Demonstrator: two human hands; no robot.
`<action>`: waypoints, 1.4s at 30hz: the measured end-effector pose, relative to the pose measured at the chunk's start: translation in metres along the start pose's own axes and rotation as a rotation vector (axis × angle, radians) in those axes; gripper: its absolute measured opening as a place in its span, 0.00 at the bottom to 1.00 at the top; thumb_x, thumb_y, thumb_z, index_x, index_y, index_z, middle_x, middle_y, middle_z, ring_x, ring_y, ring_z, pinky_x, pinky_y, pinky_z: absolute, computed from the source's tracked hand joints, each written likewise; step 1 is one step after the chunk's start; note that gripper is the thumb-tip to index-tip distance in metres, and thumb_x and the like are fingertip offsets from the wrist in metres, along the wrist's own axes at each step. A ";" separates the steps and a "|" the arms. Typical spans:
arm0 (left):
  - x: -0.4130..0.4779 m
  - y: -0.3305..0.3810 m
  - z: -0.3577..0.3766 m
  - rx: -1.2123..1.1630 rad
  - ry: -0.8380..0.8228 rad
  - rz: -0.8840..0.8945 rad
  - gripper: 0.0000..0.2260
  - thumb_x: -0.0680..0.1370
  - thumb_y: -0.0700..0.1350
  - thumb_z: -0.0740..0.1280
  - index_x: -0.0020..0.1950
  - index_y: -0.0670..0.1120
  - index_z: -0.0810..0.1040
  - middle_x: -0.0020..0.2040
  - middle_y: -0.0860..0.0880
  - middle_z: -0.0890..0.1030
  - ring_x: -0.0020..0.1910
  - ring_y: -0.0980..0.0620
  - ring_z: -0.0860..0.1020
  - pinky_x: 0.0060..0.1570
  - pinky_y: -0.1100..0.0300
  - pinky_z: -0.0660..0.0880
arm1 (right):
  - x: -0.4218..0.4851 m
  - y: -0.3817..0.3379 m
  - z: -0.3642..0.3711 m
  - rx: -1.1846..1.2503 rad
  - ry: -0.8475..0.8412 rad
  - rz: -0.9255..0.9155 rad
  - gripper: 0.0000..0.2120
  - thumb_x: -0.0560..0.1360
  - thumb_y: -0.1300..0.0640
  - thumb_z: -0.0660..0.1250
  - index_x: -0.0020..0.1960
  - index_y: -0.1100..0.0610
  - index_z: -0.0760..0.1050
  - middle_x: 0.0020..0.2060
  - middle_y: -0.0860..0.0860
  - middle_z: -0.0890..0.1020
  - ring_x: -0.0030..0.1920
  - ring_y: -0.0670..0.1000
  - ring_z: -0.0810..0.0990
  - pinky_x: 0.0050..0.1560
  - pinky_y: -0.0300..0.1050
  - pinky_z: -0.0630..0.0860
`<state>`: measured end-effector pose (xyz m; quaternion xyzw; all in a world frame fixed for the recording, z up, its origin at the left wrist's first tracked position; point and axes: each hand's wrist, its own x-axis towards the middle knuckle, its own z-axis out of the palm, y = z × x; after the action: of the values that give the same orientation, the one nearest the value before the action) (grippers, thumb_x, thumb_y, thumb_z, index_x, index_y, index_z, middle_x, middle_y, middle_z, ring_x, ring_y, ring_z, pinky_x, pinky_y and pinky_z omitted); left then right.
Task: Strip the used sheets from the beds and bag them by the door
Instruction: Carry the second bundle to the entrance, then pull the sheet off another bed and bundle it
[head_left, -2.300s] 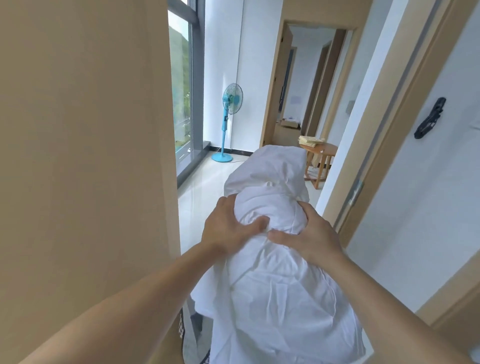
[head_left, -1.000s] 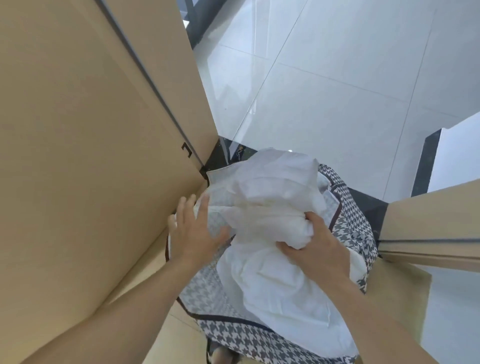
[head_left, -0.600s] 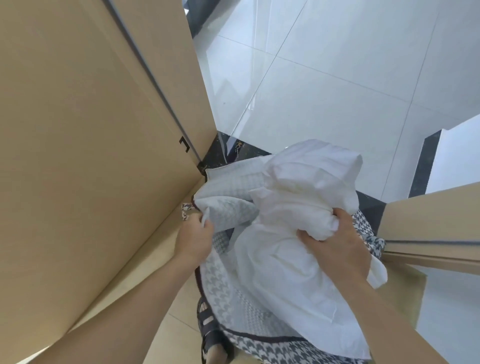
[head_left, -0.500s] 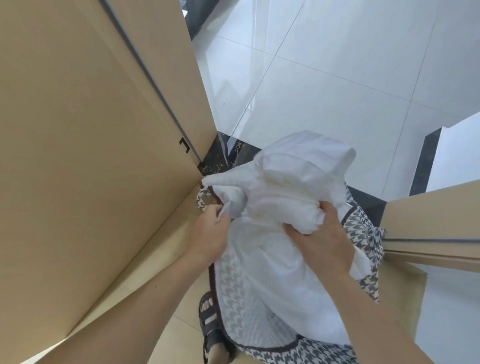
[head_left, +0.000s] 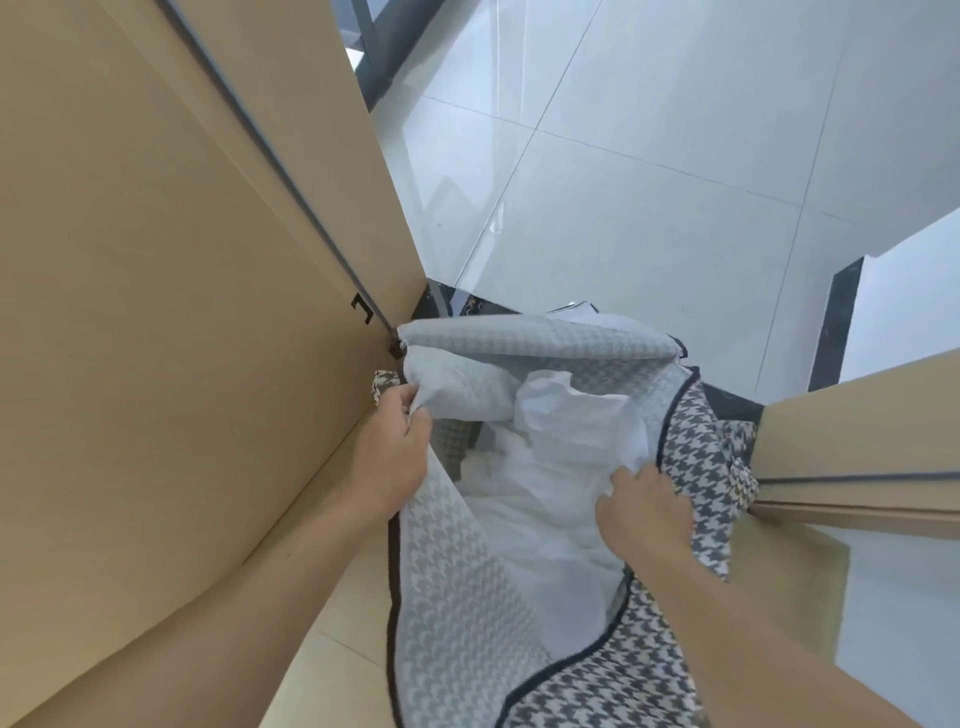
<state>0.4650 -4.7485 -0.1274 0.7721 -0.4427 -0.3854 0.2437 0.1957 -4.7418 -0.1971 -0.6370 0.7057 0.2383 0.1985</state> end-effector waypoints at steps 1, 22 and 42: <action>-0.003 -0.003 0.004 0.012 -0.013 0.006 0.17 0.83 0.49 0.58 0.73 0.50 0.67 0.61 0.55 0.76 0.58 0.54 0.75 0.49 0.58 0.71 | -0.003 0.000 -0.004 -0.004 0.001 -0.035 0.15 0.81 0.51 0.53 0.64 0.51 0.72 0.63 0.53 0.72 0.62 0.54 0.72 0.58 0.51 0.68; -0.090 0.075 -0.169 0.533 0.052 -0.011 0.32 0.76 0.52 0.63 0.78 0.48 0.58 0.74 0.46 0.65 0.71 0.43 0.64 0.66 0.48 0.66 | -0.170 -0.072 -0.204 0.105 0.127 -0.447 0.26 0.80 0.43 0.60 0.74 0.52 0.64 0.71 0.53 0.68 0.71 0.56 0.65 0.66 0.54 0.67; -0.514 0.014 -0.422 0.407 1.021 -0.470 0.30 0.77 0.54 0.63 0.77 0.50 0.60 0.78 0.48 0.59 0.78 0.46 0.52 0.74 0.47 0.57 | -0.531 -0.287 -0.301 -0.166 0.455 -1.391 0.33 0.75 0.41 0.65 0.76 0.52 0.62 0.73 0.54 0.65 0.73 0.57 0.62 0.68 0.55 0.64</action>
<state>0.6408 -4.2926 0.3243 0.9682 -0.1517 0.0831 0.1810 0.5457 -4.5138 0.3317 -0.9840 0.1419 -0.0283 0.1035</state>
